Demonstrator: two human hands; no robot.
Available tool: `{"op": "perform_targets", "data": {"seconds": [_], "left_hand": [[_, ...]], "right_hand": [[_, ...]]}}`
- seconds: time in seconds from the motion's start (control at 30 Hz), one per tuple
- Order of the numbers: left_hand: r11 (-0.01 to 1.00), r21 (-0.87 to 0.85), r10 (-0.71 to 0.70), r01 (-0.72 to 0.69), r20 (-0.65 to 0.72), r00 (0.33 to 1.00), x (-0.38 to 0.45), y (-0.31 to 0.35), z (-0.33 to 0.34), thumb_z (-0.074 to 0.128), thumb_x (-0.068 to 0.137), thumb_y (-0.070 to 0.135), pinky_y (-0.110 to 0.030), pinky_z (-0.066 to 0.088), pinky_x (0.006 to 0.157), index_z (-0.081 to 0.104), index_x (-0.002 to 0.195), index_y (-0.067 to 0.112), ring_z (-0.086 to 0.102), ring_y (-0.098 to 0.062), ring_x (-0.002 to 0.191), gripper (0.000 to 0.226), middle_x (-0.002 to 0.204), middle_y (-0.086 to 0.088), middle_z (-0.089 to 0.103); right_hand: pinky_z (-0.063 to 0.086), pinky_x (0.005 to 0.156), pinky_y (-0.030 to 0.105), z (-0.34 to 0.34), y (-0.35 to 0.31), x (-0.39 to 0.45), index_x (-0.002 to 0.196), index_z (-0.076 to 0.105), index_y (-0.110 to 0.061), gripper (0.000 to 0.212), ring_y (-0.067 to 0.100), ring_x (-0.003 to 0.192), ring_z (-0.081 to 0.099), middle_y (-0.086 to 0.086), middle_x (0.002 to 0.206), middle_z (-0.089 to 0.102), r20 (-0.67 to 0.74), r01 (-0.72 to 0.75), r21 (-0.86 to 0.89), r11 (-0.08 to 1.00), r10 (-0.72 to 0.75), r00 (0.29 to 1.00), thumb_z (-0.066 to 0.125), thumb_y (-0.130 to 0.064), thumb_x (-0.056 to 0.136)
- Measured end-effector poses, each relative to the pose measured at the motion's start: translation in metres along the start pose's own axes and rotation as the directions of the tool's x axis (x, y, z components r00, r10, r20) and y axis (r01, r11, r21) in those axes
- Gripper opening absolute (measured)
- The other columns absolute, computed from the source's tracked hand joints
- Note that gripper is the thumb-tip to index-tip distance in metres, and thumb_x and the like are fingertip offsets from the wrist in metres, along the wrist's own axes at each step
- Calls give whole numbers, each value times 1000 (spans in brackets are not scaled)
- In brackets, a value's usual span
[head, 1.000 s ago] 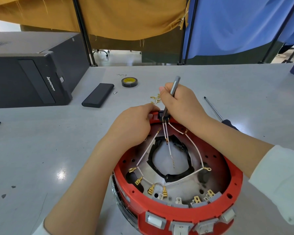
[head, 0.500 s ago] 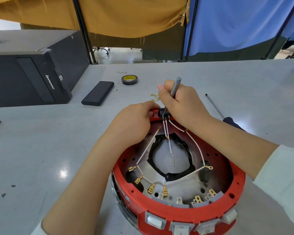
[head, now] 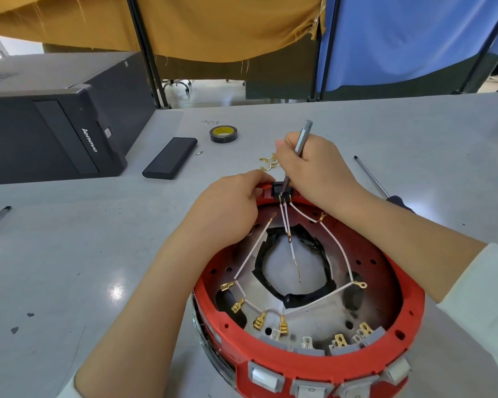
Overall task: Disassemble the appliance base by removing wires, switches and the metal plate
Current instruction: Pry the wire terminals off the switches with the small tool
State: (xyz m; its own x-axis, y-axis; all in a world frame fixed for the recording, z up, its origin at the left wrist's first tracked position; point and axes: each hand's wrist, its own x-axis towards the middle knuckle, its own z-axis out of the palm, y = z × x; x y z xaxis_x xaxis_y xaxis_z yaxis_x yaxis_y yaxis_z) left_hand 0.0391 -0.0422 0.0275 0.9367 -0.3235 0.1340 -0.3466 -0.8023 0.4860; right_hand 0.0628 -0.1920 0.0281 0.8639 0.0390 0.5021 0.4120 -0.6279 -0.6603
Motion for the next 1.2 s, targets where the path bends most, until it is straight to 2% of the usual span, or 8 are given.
{"op": "perform_targets", "data": {"seconds": [0.23, 0.43, 0.6, 0.77, 0.93, 1.0, 1.1, 1.2], "left_hand": [[1000, -1, 8, -8, 1, 1000, 0, 0, -1, 38, 97, 15, -38, 44, 89, 52, 125, 32, 55, -22, 106, 35, 116, 0, 63], [1000, -6, 10, -10, -2, 1000, 0, 0, 0, 38, 98, 15, -36, 43, 89, 52, 126, 32, 54, -22, 107, 35, 117, -1, 63], [1000, -1, 7, -7, -2, 1000, 1, -1, 0, 37, 98, 15, -36, 43, 89, 52, 126, 31, 53, -22, 108, 36, 119, -2, 62], [1000, -7, 7, -7, -5, 1000, 0, -2, 1, 37, 98, 15, -34, 43, 87, 52, 125, 32, 54, -21, 107, 35, 117, 0, 62], [999, -37, -11, 12, 14, 1000, 0, -2, -1, 39, 97, 15, -31, 41, 86, 55, 123, 33, 53, -21, 108, 35, 117, 1, 62], [998, -58, -27, 28, 17, 1000, -2, -3, -2, 40, 97, 15, -28, 40, 84, 56, 121, 34, 53, -20, 107, 34, 117, 1, 62], [996, -77, -46, 47, 15, 999, -5, -3, -2, 41, 97, 15, -26, 37, 80, 56, 120, 34, 53, -19, 106, 34, 117, 2, 62], [996, -71, -49, 49, -2, 999, -7, -3, -2, 40, 97, 17, -28, 39, 79, 56, 120, 36, 54, -19, 103, 34, 115, 2, 63]], "right_hand": [[29, 46, 17, -1, -2, -7, 58, 29, -23, 44, 7, 47, 38, -5, 50, 32, -1, 121, -18, 993, -121, 993, 44, -24, 99], [31, 49, 20, 0, -2, -2, 58, 31, -19, 42, 9, 49, 37, -2, 53, 37, 1, 21, -19, 1000, -21, 1000, 44, -24, 98], [35, 57, 33, 0, -5, 7, 55, 32, -17, 44, 16, 50, 38, -2, 50, 36, 53, -77, 10, 997, 77, 996, 45, -22, 96], [32, 48, 22, 0, 0, 0, 56, 30, -19, 43, 8, 46, 38, -4, 51, 35, -5, -6, 3, 1000, 6, 1000, 45, -25, 97], [33, 44, 17, -4, 0, -1, 55, 30, -21, 45, 7, 45, 40, -7, 47, 34, -159, -21, 111, 994, 39, 987, 48, -22, 96], [31, 44, 16, -6, -2, -2, 55, 30, -20, 44, 6, 42, 40, -6, 45, 36, -94, -37, 69, 997, 44, 995, 49, -22, 95], [30, 39, 10, -14, -9, -2, 59, 38, -17, 38, 4, 33, 41, -5, 35, 46, 131, -136, 82, 987, 125, 984, 53, -26, 93], [29, 35, 8, -21, -14, -2, 63, 44, -17, 34, 3, 29, 41, -3, 35, 51, 193, -173, 129, 976, 146, 970, 58, -30, 91]]}}
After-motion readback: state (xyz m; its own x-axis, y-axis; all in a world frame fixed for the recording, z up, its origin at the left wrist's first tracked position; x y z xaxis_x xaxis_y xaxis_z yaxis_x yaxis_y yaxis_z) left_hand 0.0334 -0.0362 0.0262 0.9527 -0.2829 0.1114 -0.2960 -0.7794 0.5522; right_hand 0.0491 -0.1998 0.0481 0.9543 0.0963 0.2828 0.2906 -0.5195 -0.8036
